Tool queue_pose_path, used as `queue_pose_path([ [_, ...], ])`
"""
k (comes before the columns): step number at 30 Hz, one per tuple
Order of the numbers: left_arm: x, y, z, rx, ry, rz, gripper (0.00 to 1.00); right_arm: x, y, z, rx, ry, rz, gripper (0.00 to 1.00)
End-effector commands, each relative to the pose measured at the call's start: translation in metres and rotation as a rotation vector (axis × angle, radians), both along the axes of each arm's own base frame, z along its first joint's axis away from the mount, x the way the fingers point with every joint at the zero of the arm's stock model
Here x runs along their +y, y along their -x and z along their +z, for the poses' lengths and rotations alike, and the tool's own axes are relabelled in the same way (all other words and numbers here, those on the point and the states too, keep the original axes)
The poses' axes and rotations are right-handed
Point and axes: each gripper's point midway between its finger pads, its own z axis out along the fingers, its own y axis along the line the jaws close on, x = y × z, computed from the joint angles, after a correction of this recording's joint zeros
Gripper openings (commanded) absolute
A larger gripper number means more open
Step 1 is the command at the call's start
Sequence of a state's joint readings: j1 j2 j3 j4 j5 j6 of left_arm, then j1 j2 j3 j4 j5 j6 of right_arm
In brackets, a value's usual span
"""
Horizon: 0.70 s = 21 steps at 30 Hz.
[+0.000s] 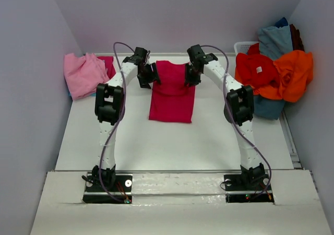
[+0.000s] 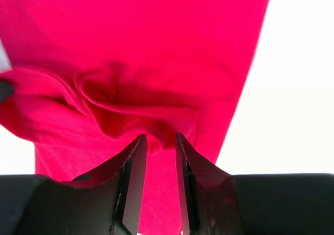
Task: Fold and stack the t-shirts
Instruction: Fold the tshirt
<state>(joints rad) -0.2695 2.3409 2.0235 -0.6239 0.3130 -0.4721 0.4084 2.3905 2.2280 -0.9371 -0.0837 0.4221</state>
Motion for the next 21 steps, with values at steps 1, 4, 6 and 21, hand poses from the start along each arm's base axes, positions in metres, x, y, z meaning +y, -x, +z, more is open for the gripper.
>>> queue_pose_path([
  [1, -0.002, -0.020, 0.025, -0.081, 0.020, 0.002, 0.73, -0.014, -0.032, 0.054, -0.154, -0.009, -0.053, 0.36],
  [4, 0.002, -0.023, 0.023, -0.078, 0.022, 0.011, 0.73, -0.018, -0.036, 0.056, -0.156, -0.010, -0.063, 0.37],
  [6, 0.002, -0.024, 0.023, -0.079, 0.023, 0.012, 0.73, -0.020, -0.035, 0.054, -0.150, -0.005, -0.068, 0.38],
  [21, 0.025, 0.016, 0.042, -0.069, -0.030, 0.017, 0.73, -0.023, 0.018, 0.045, -0.028, -0.049, -0.048, 0.37],
])
